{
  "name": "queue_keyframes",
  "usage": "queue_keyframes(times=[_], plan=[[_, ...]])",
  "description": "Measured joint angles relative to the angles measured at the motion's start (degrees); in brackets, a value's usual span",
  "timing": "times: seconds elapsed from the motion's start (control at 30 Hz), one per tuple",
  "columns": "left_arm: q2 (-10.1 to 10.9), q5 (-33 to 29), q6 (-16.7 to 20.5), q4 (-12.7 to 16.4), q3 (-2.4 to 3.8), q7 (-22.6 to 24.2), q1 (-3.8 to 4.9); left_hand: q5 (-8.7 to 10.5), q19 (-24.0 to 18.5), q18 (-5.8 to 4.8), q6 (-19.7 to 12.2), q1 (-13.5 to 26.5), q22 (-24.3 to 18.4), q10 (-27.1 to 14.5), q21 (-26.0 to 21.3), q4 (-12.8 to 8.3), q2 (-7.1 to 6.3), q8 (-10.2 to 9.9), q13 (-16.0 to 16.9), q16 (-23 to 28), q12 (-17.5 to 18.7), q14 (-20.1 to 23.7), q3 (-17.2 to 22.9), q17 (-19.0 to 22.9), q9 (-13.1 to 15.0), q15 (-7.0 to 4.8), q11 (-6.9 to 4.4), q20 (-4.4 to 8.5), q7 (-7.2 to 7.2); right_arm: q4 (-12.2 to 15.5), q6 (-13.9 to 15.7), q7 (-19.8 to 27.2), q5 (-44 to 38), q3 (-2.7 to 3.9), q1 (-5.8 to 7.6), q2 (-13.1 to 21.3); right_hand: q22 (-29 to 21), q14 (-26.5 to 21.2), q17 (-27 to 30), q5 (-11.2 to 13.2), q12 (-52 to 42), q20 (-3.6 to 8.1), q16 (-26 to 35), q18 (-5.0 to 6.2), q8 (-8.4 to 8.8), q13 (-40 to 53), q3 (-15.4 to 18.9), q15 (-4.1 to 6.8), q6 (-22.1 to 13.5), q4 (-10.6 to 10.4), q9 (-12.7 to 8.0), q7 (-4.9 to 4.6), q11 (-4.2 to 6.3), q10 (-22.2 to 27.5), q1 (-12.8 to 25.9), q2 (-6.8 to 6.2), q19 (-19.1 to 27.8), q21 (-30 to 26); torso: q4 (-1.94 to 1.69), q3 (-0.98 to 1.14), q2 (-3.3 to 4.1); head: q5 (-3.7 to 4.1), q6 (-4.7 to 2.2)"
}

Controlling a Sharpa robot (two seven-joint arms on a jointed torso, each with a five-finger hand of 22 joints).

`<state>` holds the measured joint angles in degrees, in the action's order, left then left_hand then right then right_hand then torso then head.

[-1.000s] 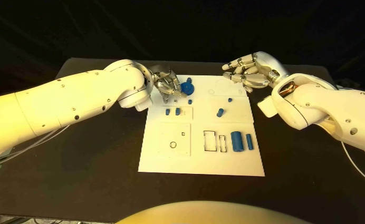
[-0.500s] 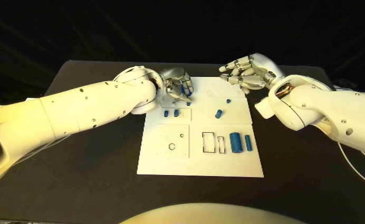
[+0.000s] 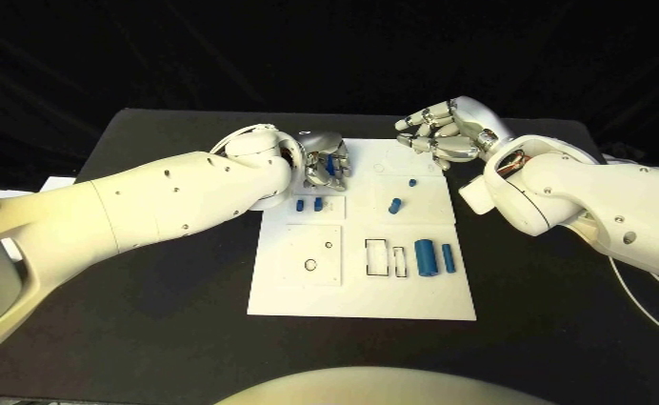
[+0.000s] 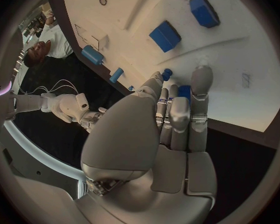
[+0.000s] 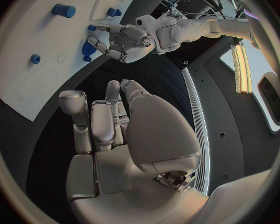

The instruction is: Assemble the parts on the task board

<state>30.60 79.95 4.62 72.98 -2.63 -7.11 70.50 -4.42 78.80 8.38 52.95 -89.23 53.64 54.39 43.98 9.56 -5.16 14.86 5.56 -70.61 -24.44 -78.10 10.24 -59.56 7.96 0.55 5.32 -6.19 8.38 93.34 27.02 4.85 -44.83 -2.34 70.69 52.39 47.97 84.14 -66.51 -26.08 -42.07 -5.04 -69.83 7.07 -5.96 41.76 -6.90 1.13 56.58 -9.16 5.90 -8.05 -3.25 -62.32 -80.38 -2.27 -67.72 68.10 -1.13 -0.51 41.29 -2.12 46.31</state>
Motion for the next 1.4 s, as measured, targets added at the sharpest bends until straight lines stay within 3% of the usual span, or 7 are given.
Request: queue_keyframes(times=[0.23, 0.3, 0.33, 0.5, 0.6, 0.7, 1.4], plan=[[-0.65, 1.55, -1.64, -0.64, 0.01, -0.38, -0.12, 0.0, 3.01, -1.75, 1.83, 0.65, 11.49, 2.76, 13.8, 0.04, -0.65, -1.45, -1.06, -6.71, 1.21, -3.88, 1.68, -7.53, -0.85, -0.25, -0.52, 0.34, -0.19, -0.04, -0.04, 0.01, 0.01, 0.0, 0.0, -0.03, 0.0, 0.0, 0.0, 0.0, 0.0, 0.0, 0.0, 0.0, 0.0, 0.0, 0.0, 0.0, 0.0, 0.0, 0.0, 0.0, 0.0, 0.0, 0.0, 0.0, 0.0, 0.0, 0.0, 0.01, -0.01, 0.07, 0.08], [-0.7, 1.83, -2.0, -0.68, 0.02, -0.53, -0.13, 0.0, 3.41, -1.74, 2.45, 0.68, 13.85, 3.69, 16.6, 0.02, -0.67, -1.82, -1.21, -7.87, 1.73, -4.47, 2.37, -8.83, -1.04, -0.44, -0.63, 0.55, -0.2, -0.04, -0.05, 0.01, 0.02, 0.0, -0.01, -0.04, 0.0, 0.0, 0.0, 0.0, 0.0, 0.0, 0.0, 0.0, 0.0, 0.0, 0.0, 0.0, 0.0, 0.0, 0.0, 0.0, 0.0, 0.0, 0.0, 0.0, 0.0, 0.0, -0.01, 0.02, -0.01, 0.1, 0.1], [-0.72, 1.96, -2.14, -0.68, 0.04, -0.62, -0.13, 0.0, 3.71, -2.5, 2.69, 0.67, 14.85, 3.88, 17.8, -0.01, -0.67, -2.0, -1.25, -8.28, 1.91, -4.56, 2.52, -9.31, -1.09, -0.54, -0.83, 0.49, -0.25, -0.04, -0.06, 0.01, 0.02, 0.0, -0.01, -0.04, 0.0, 0.0, 0.0, 0.0, 0.0, 0.0, 0.0, 0.0, 0.0, 0.0, 0.0, 0.0, 0.0, 0.0, 0.0, 0.0, 0.0, 0.0, 0.0, 0.0, 0.0, 0.0, -0.03, 0.02, -0.01, 0.11, 0.13], [-0.85, 2.71, -2.69, -0.6, 0.1, -1.17, -0.07, 0.0, 4.55, -2.59, 3.47, 0.9, 18.17, 5.09, 21.88, -0.31, -0.89, -2.02, -1.28, -9.14, 1.98, -5.33, 3.33, -10.37, -1.11, -0.7, -1.01, 0.65, -0.41, -0.06, -0.08, 0.01, 0.02, 0.0, -0.01, -0.04, 0.0, 0.0, 0.0, 0.0, 0.0, 0.0, 0.0, -0.01, 0.0, 0.0, 0.0, 0.0, 0.0, 0.0, 0.0, 0.0, 0.0, 0.0, 0.0, 0.0, 0.0, 0.0, -0.05, 0.02, -0.01, 0.19, 0.23], [-0.99, 3.04, -2.86, -0.58, 0.13, -1.52, -0.05, 0.0, 4.56, -2.59, 3.58, 0.9, 19.15, 5.44, 23.06, -0.53, -0.89, -2.31, -1.24, -9.14, 2.15, -5.4, 3.86, -10.47, -1.17, -0.77, -0.95, 0.67, -0.52, -0.06, -0.09, 0.01, 0.03, 0.0, -0.01, -0.04, 0.0, 0.0, -0.01, 0.0, 0.0, 0.0, 0.0, 0.0, 0.0, 0.0, 0.0, 0.0, 0.0, 0.0, 0.0, 0.0, 0.0, 0.0, 0.0, 0.0, 0.0, 0.0, -0.05, 0.01, -0.02, 0.23, 0.24], [-1.19, 3.35, -2.97, -0.59, 0.13, -1.92, -0.05, 0.0, 4.85, -3.49, 3.77, 0.89, 20.04, 6.26, 24.11, -0.87, -0.89, -2.71, -1.23, -9.48, 2.26, -5.59, 4.68, -10.62, -1.27, -0.96, -1.37, 0.96, -0.71, -0.1, -0.09, 0.01, 0.03, 0.0, -0.01, -0.05, 0.01, 0.0, -0.02, 0.0, 0.0, 0.0, 0.0, 0.0, 0.0, -0.01, 0.0, 0.0, 0.0, 0.0, 0.0, 0.0, 0.0, 0.0, 0.0, 0.0, 0.0, 0.0, -0.04, 0.01, -0.03, 0.21, 0.25], [-2.27, 4.4, -3.95, -1.68, 0.31, -3.23, 0.11, 0.01, 5.05, -3.5, 7.35, 0.13, 21.3, 10.25, 27.41, -3.74, -0.58, -3.43, -0.92, -9.71, 4.14, -5.98, 10.04, -10.68, -1.29, -1.35, -1.83, 1.16, -1.02, -0.2, -0.09, 0.06, 0.05, 0.0, -0.01, -0.18, 0.01, 0.0, -0.08, -0.22, 0.0, 0.0, 0.0, -0.01, 0.0, -0.05, -0.25, 0.0, 0.0, -0.25, 0.0, 0.0, 0.0, 0.0, 0.23, 0.23, 0.0, 0.01, -0.05, 0.0, -0.04, 0.14, 0.52]])
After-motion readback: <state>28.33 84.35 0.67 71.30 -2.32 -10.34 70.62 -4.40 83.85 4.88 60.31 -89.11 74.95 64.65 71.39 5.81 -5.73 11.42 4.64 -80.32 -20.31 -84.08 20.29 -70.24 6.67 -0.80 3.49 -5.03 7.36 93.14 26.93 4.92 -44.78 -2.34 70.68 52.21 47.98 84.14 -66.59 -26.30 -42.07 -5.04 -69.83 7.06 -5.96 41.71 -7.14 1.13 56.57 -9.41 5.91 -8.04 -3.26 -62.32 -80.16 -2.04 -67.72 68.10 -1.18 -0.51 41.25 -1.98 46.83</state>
